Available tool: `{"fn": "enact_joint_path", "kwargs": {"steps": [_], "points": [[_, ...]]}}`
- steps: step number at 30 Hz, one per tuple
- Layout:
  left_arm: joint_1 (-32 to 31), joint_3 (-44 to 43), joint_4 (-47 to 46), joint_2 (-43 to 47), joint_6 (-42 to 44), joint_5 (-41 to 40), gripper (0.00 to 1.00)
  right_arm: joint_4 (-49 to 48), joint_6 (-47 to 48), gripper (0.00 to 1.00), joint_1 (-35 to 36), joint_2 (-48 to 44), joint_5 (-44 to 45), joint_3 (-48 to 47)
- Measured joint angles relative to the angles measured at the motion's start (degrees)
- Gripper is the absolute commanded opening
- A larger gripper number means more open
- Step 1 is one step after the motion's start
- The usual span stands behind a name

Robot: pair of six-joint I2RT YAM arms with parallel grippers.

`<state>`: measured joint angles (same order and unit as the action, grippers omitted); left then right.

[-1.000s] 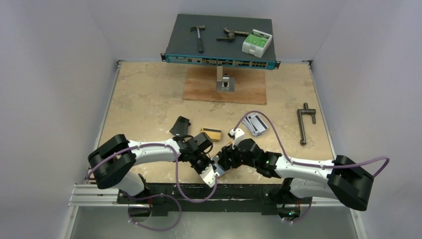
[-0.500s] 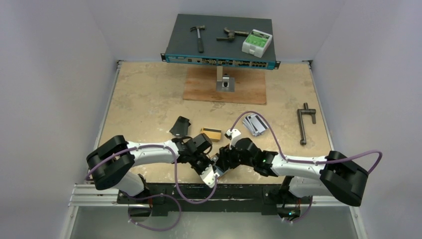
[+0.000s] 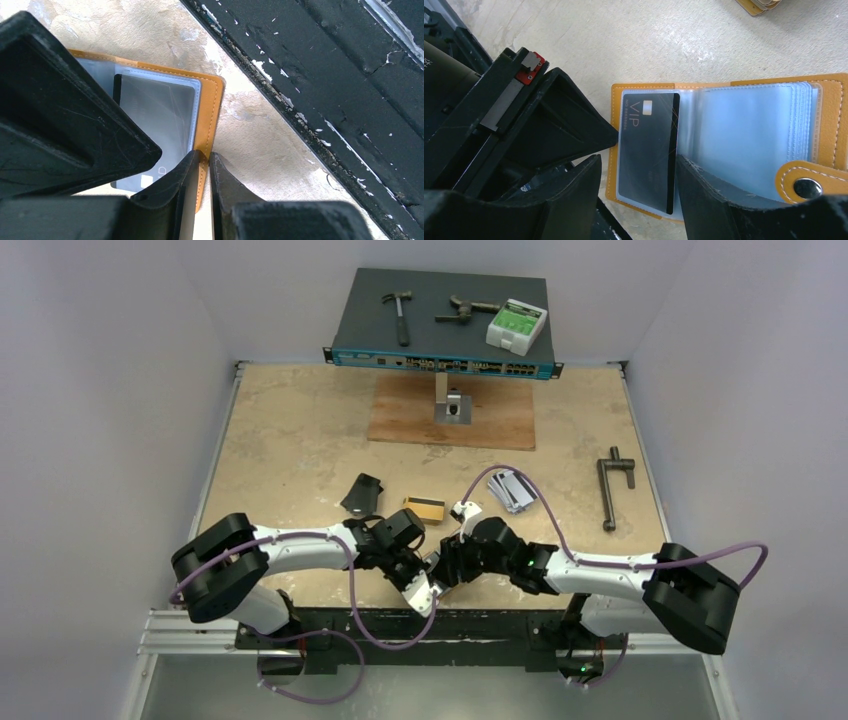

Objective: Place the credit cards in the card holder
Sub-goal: Insert the credit card into the card holder.

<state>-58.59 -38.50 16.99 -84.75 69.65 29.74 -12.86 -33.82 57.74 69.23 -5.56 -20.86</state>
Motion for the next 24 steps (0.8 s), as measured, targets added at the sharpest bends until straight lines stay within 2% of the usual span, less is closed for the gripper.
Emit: {"fn": "enact_joint_path", "kwargs": {"steps": [5,8,12,18,24], "points": [[-0.02,0.02,-0.04,0.13,-0.63,-0.22,0.23,-0.04,-0.07,0.55,-0.09,0.0,-1.03,0.09],[-0.07,0.26,-0.09,0.61,-1.14,-0.68,0.33,-0.15,-0.07,0.54,-0.37,-0.31,-1.81,0.63],[-0.07,0.28,-0.42,1.22,-1.31,-2.4,0.39,0.96,0.42,0.47,-0.72,-2.05,-2.99,0.17],[-0.04,0.24,2.45,3.52,-2.19,-5.86,0.4,6.14,1.62,0.44,-2.21,-6.95,0.17,-4.63],[-0.04,-0.5,6.08,7.48,-3.69,-7.34,0.41,9.38,2.27,0.5,-2.86,-7.76,5.42,-10.47]]}}
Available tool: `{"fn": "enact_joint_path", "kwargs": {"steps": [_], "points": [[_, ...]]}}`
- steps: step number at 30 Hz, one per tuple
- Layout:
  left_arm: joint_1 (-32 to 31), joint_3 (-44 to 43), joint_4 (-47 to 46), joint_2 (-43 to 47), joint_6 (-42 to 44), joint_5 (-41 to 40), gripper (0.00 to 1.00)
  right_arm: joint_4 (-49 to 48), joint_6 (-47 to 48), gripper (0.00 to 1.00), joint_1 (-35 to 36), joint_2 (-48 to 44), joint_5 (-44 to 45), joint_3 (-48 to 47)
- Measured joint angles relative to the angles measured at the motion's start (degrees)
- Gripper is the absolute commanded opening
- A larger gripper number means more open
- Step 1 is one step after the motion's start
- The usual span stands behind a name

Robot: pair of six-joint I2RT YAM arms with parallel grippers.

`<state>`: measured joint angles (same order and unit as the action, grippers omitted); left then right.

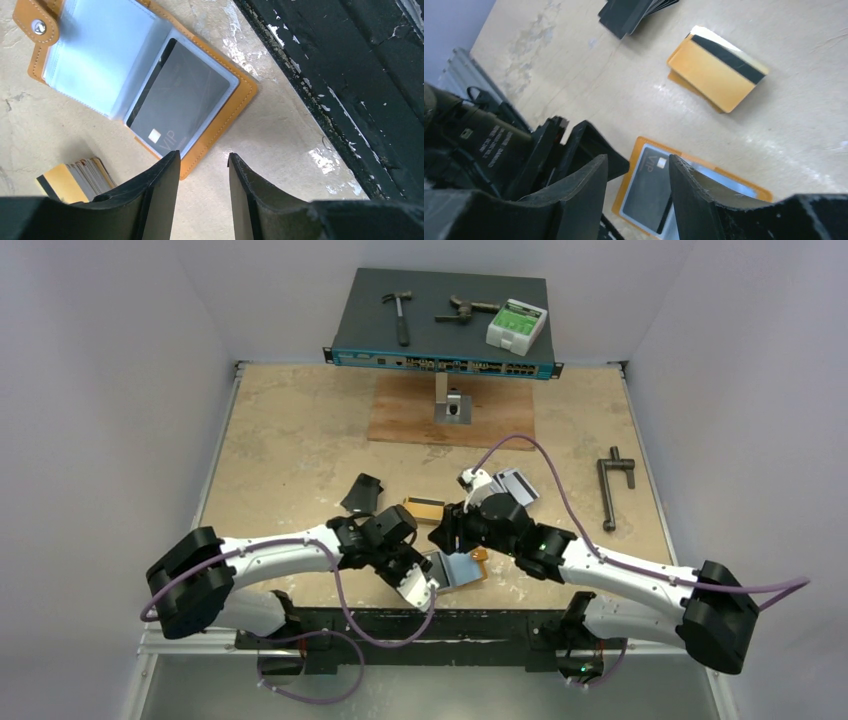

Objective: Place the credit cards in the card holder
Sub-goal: Insert the credit card into the card holder, then pick up the credit card from the center of the board.

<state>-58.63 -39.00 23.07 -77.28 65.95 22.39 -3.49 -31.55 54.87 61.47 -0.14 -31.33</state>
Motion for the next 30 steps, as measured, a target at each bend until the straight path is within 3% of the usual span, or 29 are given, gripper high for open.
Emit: {"fn": "enact_joint_path", "kwargs": {"steps": [4,5,7,8,14,17,23,30], "points": [[1.44,-1.77,2.45,0.94,-2.54,0.2,0.44,1.86,1.18,0.65,-2.49,-0.04,3.74,-1.9],[2.49,-2.82,3.23,0.96,-3.93,0.5,0.45,2.23,1.38,0.71,-4.22,0.07,3.85,-2.43],[5.38,-5.77,4.66,0.96,-6.99,1.16,0.45,2.27,1.66,0.95,-7.87,1.07,4.37,-3.91],[7.23,-7.69,5.11,0.96,-8.83,1.55,0.45,2.14,1.77,0.98,-9.27,1.84,4.92,-4.79],[19.5,-17.97,4.33,1.16,-20.44,4.04,0.46,1.64,1.2,0.99,-12.68,12.07,6.38,-12.41],[23.89,-18.21,2.1,1.55,-23.5,4.92,0.46,-1.62,-0.04,0.87,-14.62,14.71,3.13,-11.58],[24.55,-14.82,-3.5,-1.49,-25.46,6.27,0.47,-8.46,-4.59,0.81,-20.76,19.02,-5.16,-7.63],[24.55,-13.99,-9.49,-8.57,-25.53,7.41,0.48,-14.58,-8.55,0.77,-21.16,25.22,-13.03,-4.33]]}}
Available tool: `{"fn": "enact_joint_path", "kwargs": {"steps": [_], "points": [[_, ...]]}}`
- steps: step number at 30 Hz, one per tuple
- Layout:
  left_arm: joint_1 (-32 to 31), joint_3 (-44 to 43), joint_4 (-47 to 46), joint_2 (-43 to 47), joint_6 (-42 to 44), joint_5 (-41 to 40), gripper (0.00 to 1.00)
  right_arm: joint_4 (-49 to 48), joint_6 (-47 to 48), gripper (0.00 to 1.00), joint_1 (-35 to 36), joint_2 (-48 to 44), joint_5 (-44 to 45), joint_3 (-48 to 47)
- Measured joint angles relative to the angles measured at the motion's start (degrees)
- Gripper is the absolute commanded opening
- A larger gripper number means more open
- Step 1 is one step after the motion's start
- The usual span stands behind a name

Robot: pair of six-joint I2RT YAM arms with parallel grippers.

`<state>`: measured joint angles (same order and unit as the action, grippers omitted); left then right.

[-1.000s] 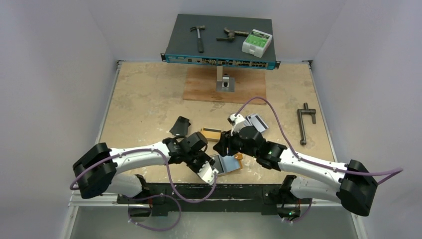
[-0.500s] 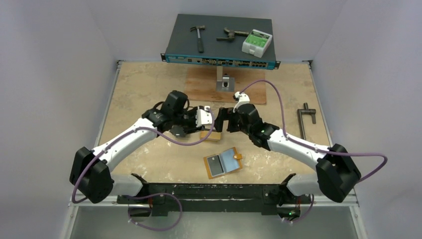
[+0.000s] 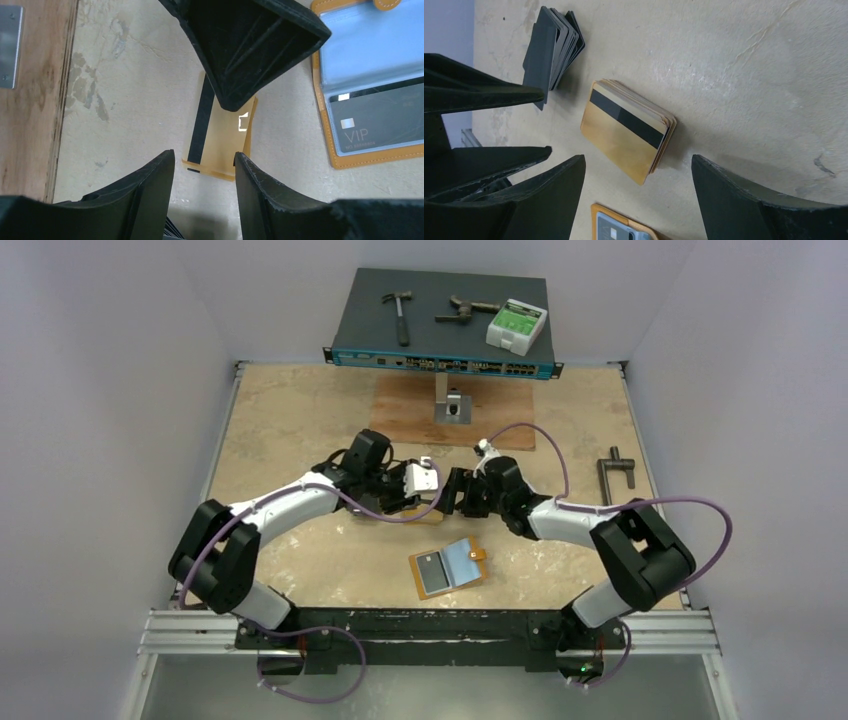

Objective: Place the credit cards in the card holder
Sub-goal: Pick up the credit card from the center of the board.

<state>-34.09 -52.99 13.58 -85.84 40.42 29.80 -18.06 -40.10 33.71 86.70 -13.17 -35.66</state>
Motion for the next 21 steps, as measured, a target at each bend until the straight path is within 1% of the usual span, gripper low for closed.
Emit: {"fn": "enact_joint_path", "kwargs": {"steps": [5,8,11,13,15,19,21], "points": [[-0.72,-2.93,1.22,-4.5,2.58,-0.28,0.48,-3.43,-1.57,0.76,-0.02,2.71,-2.6,0.52],[-2.58,-5.68,2.36,-7.72,5.79,-2.38,0.48,-4.5,-2.21,0.74,-0.02,4.07,-3.06,0.52],[-4.0,-8.57,5.51,-10.51,8.87,-4.13,0.47,-4.74,-2.34,0.69,-0.02,4.92,-3.02,0.52],[-4.48,-11.39,8.98,-12.61,11.04,-5.62,0.46,-4.7,-2.32,0.64,-0.02,5.49,-2.86,0.52],[-4.55,-14.86,13.4,-14.67,12.87,-7.04,0.46,-4.7,-2.32,0.61,-0.02,6.01,-2.75,0.5],[-4.22,-15.67,16.44,-14.75,14.73,-7.87,0.47,-4.83,-2.27,0.53,-0.02,7.23,-2.62,-0.24],[-4.17,-15.67,17.99,-14.75,15.17,-7.96,0.47,-4.92,-2.25,0.46,-0.02,7.91,-2.6,-0.7]]}}
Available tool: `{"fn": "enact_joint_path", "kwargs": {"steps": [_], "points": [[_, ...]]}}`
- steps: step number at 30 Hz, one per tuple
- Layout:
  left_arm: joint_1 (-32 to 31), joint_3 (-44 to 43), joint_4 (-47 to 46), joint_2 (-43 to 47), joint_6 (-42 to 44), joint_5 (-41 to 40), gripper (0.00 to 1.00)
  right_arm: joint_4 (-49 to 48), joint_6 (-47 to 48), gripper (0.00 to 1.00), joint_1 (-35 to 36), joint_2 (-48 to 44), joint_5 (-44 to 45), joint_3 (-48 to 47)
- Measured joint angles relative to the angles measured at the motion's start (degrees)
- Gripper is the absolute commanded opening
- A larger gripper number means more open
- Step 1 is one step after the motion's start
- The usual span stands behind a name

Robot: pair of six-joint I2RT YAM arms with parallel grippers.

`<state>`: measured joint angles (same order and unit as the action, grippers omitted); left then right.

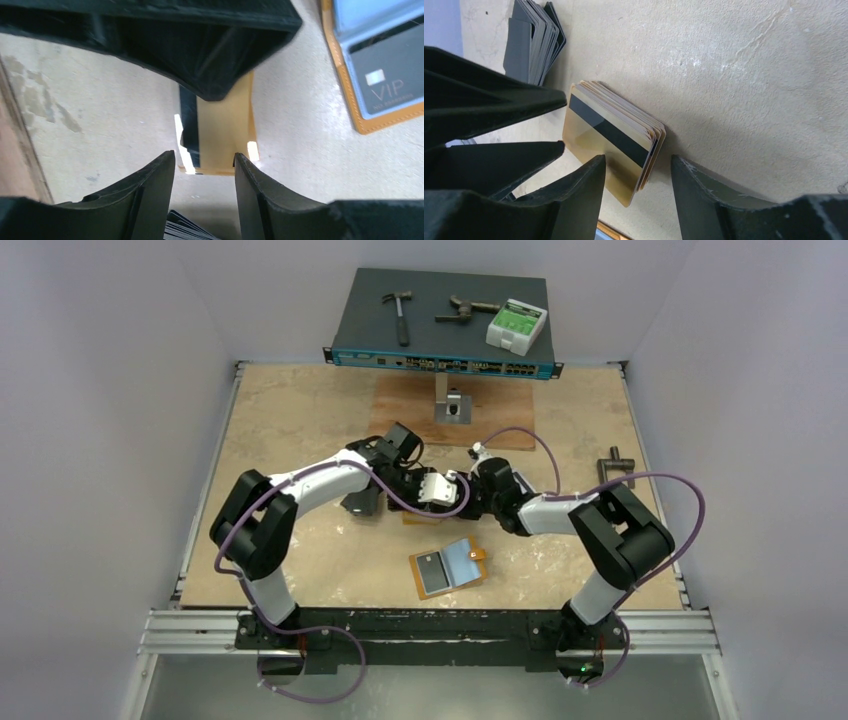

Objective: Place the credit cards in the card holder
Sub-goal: Pick up the credit card from the center of the board.

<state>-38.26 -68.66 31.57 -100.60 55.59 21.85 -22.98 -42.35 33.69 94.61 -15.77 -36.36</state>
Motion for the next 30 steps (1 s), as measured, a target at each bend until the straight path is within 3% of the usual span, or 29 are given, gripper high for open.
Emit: {"fn": "enact_joint_path", "kwargs": {"steps": [2,6,20,22,24,25,30], "points": [[0.15,-0.42,2.64,0.0,0.04,0.02,0.47,-0.02,0.09,0.4,0.0,0.79,0.02,-0.39],[1.51,-4.15,8.02,0.0,-1.22,1.9,0.47,-0.09,0.13,0.37,0.0,1.01,0.33,-0.94],[3.69,-7.39,10.91,0.52,-6.69,5.03,0.46,5.92,2.34,0.36,-0.9,-5.07,5.81,-0.9],[3.69,-7.39,10.75,0.52,-7.08,5.18,0.46,6.14,2.43,0.39,-1.2,-5.42,5.81,-0.74],[3.69,-7.39,10.51,0.52,-7.21,5.27,0.46,6.21,2.43,0.54,-1.55,-5.75,5.73,-0.42],[3.69,-7.39,10.25,0.52,-7.26,5.31,0.46,6.19,2.32,0.57,-1.64,-5.84,5.62,-0.24],[3.69,-7.39,9.64,0.44,-8.41,5.49,0.46,4.63,1.84,0.58,-1.95,-5.46,2.64,-0.07]]}}
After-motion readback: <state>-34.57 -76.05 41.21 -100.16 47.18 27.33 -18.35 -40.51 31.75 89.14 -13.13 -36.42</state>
